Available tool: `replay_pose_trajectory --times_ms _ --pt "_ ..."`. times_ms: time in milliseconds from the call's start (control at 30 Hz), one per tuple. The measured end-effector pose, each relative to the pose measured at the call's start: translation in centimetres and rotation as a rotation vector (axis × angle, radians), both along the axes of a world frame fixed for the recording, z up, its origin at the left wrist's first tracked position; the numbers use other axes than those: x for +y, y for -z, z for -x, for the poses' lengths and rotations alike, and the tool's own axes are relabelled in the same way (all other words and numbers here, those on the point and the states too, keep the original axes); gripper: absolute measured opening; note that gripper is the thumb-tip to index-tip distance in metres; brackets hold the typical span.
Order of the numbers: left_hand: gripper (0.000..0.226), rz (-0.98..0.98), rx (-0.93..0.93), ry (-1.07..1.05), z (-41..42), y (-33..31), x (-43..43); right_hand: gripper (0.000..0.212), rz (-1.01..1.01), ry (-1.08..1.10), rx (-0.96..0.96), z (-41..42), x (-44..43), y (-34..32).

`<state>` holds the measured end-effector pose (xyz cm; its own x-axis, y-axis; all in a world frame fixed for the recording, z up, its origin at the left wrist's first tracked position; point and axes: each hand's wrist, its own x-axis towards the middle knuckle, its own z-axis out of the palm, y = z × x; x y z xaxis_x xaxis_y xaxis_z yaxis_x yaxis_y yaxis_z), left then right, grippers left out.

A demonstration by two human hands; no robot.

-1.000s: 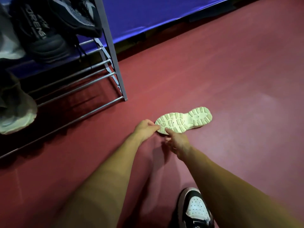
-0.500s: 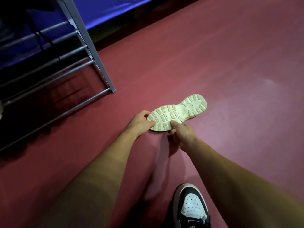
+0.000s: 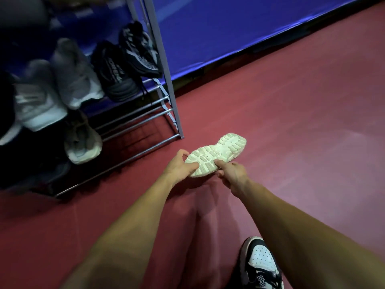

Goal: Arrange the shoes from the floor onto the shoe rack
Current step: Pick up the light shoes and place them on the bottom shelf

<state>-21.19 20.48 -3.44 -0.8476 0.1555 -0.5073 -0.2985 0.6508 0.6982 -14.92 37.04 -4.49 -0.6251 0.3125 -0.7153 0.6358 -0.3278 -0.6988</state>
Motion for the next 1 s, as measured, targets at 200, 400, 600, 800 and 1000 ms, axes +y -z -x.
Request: replay_pose_trajectory --times_ms 200,400,600,800,1000 --pt "0.087 0.015 0.073 0.033 -4.1 -4.7 -6.8 0.031 -0.159 -0.188 0.12 0.2 -5.4 -5.4" --pt "0.07 0.115 0.202 -0.125 -8.0 -10.0 -10.8 0.031 -0.395 -0.442 0.281 1.5 -11.8 -11.5" --pt "0.035 -0.365 -0.058 -0.416 -9.4 -12.0 -13.6 0.018 -0.501 -0.73 0.464 1.9 -16.9 -14.3" --pt "0.028 -0.664 -0.162 -0.61 -8.5 -12.8 -16.3 0.023 -0.592 -0.977 0.442 3.3 -18.6 -13.8" --pt "0.026 -0.683 -0.245 -0.627 -6.1 -12.4 -18.6 0.017 -0.568 -0.87 0.319 4.3 -20.1 -11.7"
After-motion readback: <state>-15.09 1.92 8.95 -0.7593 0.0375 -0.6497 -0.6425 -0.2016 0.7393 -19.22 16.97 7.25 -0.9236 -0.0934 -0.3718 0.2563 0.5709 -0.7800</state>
